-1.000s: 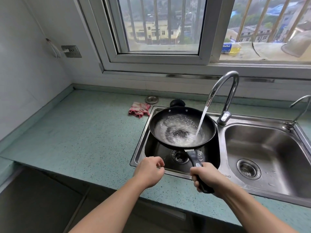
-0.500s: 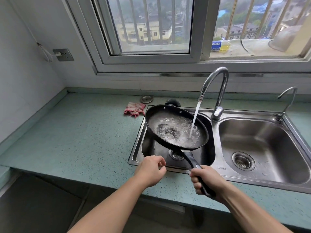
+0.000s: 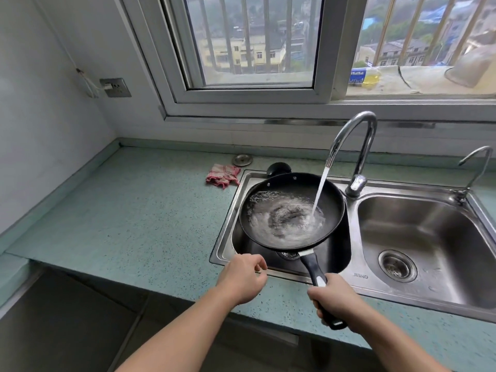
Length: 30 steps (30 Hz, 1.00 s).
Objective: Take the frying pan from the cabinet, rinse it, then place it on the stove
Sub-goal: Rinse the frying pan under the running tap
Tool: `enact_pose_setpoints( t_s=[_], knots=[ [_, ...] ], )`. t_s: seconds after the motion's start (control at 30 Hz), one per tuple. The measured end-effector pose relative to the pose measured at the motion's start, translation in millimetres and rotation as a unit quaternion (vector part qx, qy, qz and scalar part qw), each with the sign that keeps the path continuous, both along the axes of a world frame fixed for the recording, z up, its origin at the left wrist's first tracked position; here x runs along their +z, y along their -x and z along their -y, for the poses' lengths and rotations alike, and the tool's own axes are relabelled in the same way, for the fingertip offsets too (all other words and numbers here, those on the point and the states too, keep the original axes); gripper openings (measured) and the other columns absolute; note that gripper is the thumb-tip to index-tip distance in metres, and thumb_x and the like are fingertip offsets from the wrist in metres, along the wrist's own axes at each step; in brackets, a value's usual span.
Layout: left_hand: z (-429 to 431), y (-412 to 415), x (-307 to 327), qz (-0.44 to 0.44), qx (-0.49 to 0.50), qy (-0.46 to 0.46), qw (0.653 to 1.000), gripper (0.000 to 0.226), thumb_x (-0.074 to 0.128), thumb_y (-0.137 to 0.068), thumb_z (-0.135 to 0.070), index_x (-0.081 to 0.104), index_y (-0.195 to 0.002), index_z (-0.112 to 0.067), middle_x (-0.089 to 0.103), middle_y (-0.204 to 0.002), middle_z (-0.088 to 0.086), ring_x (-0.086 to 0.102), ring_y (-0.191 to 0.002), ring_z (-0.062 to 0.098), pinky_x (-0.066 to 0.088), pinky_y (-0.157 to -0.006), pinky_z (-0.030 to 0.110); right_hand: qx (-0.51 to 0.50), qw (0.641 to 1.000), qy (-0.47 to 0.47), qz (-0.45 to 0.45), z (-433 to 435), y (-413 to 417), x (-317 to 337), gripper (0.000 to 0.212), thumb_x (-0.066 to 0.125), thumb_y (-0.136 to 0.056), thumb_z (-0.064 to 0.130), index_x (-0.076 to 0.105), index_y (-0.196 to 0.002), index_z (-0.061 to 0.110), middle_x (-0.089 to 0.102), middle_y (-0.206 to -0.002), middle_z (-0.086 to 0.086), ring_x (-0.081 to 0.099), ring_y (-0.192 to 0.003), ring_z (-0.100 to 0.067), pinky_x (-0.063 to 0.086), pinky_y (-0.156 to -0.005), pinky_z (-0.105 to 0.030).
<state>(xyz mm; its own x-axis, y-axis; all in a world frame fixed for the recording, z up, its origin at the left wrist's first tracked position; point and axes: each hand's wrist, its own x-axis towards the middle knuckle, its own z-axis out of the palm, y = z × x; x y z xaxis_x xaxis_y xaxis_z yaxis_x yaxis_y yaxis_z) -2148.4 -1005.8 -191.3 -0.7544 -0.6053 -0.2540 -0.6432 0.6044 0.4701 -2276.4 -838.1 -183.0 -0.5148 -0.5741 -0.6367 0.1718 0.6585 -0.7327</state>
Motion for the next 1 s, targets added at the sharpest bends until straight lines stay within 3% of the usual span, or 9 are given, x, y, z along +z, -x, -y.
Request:
enact_pose_setpoints(
  t_s=[0.17,0.37,0.5,0.73,1.0],
  knots=[
    [-0.8,4.0,0.6,-0.005,-0.009,0.007,1.000,0.019,0.051,-0.088,-0.036,0.063,-0.102,-0.032,0.062,-0.105,-0.013,0.055,-0.101,0.010,0.049,-0.084,0.031,-0.011,0.999,0.027,0.037,-3.8,-2.1,-4.0,0.008,0.049,-0.074,0.002,0.043,-0.072,0.007,0.046,-0.050,-0.012,0.039,-0.041,-0.020,0.032,-0.044,-0.025],
    [-0.9,2.2,0.8,-0.011,-0.008,0.002,1.000,0.020,0.051,-0.088,-0.033,0.063,-0.103,-0.030,0.063,-0.105,-0.011,0.053,-0.104,0.010,0.049,-0.089,0.034,-0.013,0.997,0.059,0.054,3.5,-0.4,3.3,0.012,0.050,-0.078,-0.003,0.043,-0.074,0.006,0.045,-0.050,-0.009,0.040,-0.036,-0.018,0.032,-0.041,-0.022],
    [2.5,-0.9,-0.5,-0.003,0.000,0.002,1.000,0.020,0.051,-0.088,-0.034,0.063,-0.103,-0.030,0.063,-0.105,-0.011,0.053,-0.104,0.011,0.049,-0.090,0.033,0.002,0.997,0.052,0.060,3.5,5.2,12.8,0.020,0.050,-0.080,-0.002,0.042,-0.065,0.008,0.044,-0.045,-0.007,0.038,-0.033,-0.017,0.026,-0.036,-0.016],
    [-4.4,5.2,5.7,0.001,-0.018,0.009,1.000,0.019,0.051,-0.089,-0.033,0.063,-0.103,-0.030,0.062,-0.103,-0.011,0.052,-0.103,0.010,0.048,-0.089,0.031,-0.050,0.984,0.109,0.129,6.7,10.7,22.6,0.027,0.046,-0.082,-0.007,0.039,-0.063,0.011,0.042,-0.050,-0.006,0.039,-0.037,-0.013,0.030,-0.040,-0.020],
    [-14.5,3.0,10.0,-0.011,-0.026,0.021,0.999,0.021,0.051,-0.088,-0.034,0.063,-0.104,-0.029,0.063,-0.106,-0.011,0.054,-0.103,0.010,0.048,-0.088,0.031,-0.029,0.994,0.067,0.078,9.9,6.5,20.5,0.012,0.049,-0.080,-0.006,0.046,-0.074,0.005,0.046,-0.051,-0.008,0.042,-0.035,-0.014,0.036,-0.038,-0.020]
  ],
)
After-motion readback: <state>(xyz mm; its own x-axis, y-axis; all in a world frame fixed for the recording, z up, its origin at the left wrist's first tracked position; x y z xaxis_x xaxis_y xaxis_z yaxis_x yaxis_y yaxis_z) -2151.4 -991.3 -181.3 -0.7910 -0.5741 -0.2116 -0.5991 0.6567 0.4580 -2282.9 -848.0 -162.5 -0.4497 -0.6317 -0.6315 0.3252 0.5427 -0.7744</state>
